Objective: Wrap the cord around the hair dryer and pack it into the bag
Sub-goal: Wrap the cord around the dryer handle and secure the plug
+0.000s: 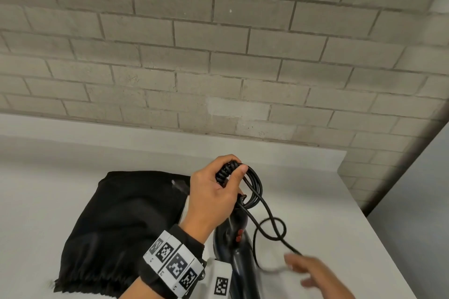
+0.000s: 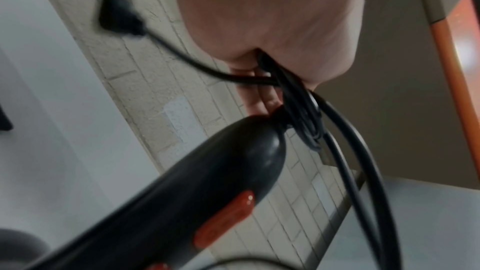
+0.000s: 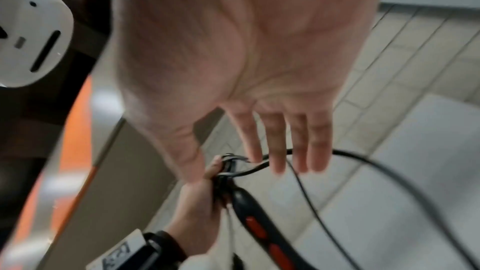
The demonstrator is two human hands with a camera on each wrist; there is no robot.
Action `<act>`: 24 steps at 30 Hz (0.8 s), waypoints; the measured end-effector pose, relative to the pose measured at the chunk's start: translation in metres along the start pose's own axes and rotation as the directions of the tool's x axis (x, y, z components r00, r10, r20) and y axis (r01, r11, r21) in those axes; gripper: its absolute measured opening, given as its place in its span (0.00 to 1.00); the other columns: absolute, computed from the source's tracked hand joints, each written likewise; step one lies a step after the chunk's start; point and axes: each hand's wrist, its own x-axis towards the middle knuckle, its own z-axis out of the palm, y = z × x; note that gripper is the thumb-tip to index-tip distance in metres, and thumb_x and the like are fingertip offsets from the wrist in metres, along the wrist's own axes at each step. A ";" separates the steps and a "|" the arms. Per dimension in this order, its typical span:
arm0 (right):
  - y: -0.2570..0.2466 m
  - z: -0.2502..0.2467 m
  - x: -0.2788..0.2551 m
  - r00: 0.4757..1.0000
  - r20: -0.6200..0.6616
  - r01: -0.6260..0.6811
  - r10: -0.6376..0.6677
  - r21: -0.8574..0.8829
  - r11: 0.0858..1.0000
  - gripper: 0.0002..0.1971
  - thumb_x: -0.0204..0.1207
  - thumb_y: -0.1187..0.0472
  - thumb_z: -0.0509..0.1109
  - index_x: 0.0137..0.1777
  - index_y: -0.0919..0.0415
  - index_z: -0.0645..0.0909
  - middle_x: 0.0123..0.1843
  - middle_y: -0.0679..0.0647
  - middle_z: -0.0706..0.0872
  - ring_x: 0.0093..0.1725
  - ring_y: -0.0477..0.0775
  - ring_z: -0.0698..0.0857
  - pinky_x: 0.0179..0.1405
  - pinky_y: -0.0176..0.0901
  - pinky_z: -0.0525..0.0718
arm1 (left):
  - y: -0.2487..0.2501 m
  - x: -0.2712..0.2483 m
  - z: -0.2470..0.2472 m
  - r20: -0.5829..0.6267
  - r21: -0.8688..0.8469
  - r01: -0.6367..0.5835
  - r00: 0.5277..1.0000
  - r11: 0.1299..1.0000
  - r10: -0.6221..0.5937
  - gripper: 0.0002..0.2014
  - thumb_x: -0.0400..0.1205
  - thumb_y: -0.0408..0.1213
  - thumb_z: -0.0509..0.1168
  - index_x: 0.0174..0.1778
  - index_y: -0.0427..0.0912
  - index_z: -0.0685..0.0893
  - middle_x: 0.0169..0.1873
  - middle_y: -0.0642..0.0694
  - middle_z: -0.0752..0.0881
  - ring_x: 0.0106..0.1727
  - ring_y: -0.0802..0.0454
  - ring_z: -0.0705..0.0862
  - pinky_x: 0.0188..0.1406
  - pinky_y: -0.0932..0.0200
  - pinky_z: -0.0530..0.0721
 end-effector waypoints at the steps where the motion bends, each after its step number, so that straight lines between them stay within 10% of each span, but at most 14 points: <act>1: -0.027 0.012 -0.001 0.977 0.002 0.213 -0.213 -0.069 0.975 0.09 0.65 0.51 0.80 0.46 0.44 0.89 0.50 0.45 0.88 0.49 0.46 0.84 0.50 0.28 0.78 | 0.001 -0.001 0.002 0.002 0.005 -0.013 1.000 1.000 0.013 0.02 0.80 0.40 0.72 0.46 0.48 0.87 0.32 0.52 0.87 0.24 0.54 0.89 0.30 0.47 0.90; 4: -0.047 0.040 0.003 0.804 0.043 0.573 -0.594 -0.324 0.753 0.22 0.65 0.41 0.71 0.59 0.43 0.80 0.60 0.34 0.80 0.62 0.37 0.78 0.55 0.23 0.75 | 0.002 -0.005 0.005 0.009 0.011 -0.047 0.999 0.999 0.047 0.04 0.79 0.44 0.72 0.46 0.50 0.87 0.32 0.52 0.88 0.25 0.53 0.89 0.29 0.55 0.88; 9: -0.050 0.075 0.025 0.706 0.137 0.648 -0.695 -0.522 0.555 0.17 0.76 0.41 0.61 0.61 0.45 0.75 0.62 0.38 0.71 0.56 0.40 0.74 0.45 0.28 0.77 | -0.002 -0.005 0.004 -0.001 0.034 -0.061 0.998 0.998 0.061 0.02 0.81 0.39 0.73 0.48 0.47 0.88 0.35 0.51 0.89 0.28 0.50 0.89 0.35 0.44 0.89; 14: -0.045 0.077 0.029 0.686 0.057 0.589 -0.725 -0.628 0.508 0.08 0.71 0.56 0.79 0.49 0.54 0.87 0.55 0.50 0.80 0.45 0.51 0.75 0.29 0.42 0.82 | 0.000 -0.007 0.005 0.013 0.031 -0.062 0.998 0.998 0.061 0.02 0.81 0.40 0.73 0.48 0.49 0.87 0.34 0.50 0.89 0.28 0.50 0.89 0.34 0.44 0.89; 18: -0.040 0.065 0.024 0.585 -0.074 0.691 -0.808 -0.475 0.545 0.09 0.77 0.54 0.66 0.45 0.56 0.87 0.53 0.47 0.80 0.49 0.47 0.78 0.44 0.31 0.78 | 0.001 -0.007 0.007 0.013 0.020 -0.049 0.999 0.999 0.049 0.03 0.81 0.42 0.71 0.47 0.48 0.87 0.32 0.50 0.88 0.28 0.53 0.90 0.33 0.47 0.89; 24: -0.026 0.027 0.005 0.770 -0.264 0.620 -0.580 0.101 0.778 0.16 0.71 0.71 0.73 0.41 0.44 0.86 0.38 0.49 0.90 0.33 0.43 0.86 0.38 0.27 0.82 | -0.004 0.002 -0.003 0.009 0.087 -0.091 0.996 0.992 0.091 0.10 0.78 0.47 0.69 0.46 0.44 0.89 0.36 0.54 0.89 0.39 0.53 0.89 0.42 0.63 0.86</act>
